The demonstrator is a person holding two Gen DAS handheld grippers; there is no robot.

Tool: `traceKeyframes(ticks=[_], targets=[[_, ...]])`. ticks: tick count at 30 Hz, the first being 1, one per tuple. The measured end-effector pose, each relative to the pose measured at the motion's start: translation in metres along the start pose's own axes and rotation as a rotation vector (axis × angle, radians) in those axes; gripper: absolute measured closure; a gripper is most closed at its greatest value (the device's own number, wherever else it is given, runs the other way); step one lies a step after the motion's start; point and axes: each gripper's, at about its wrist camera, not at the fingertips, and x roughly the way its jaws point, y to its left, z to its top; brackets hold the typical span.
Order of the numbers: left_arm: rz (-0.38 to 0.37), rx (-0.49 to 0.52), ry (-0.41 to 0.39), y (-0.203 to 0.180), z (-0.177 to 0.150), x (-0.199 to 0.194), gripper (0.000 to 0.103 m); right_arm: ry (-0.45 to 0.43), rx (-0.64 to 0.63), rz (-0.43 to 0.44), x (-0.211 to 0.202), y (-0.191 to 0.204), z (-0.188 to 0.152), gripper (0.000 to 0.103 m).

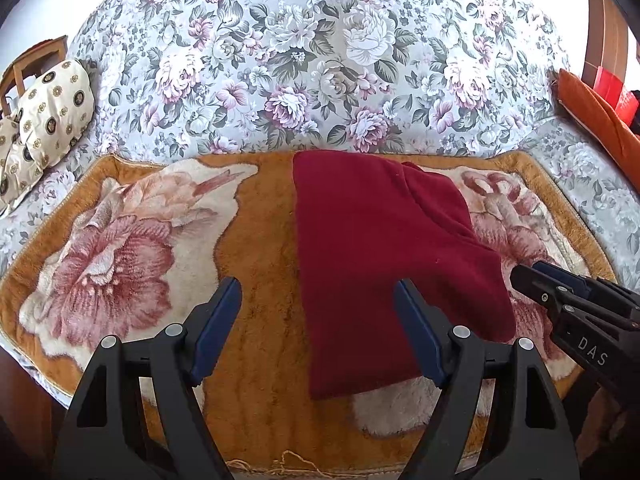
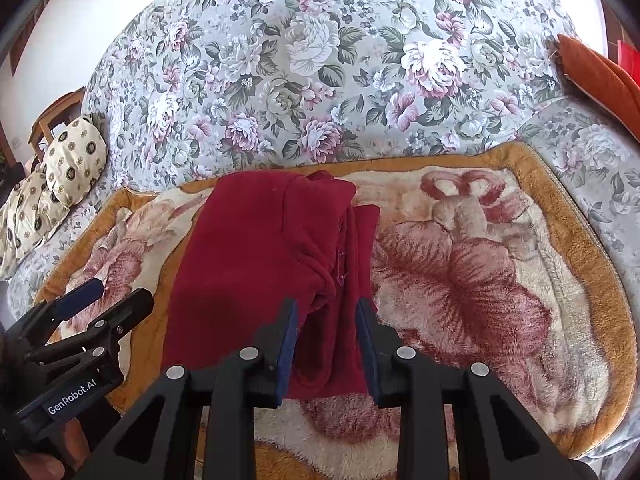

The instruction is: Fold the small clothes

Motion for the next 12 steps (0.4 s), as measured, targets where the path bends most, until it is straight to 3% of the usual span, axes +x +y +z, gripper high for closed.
traceKeyframes(ticks=[12], targets=[[-0.030,-0.002,-0.012,0.0049,0.0040,0.0067,0.024,0.013,0.020,0.004,0.0055,-0.0031,-0.0013,0.075]])
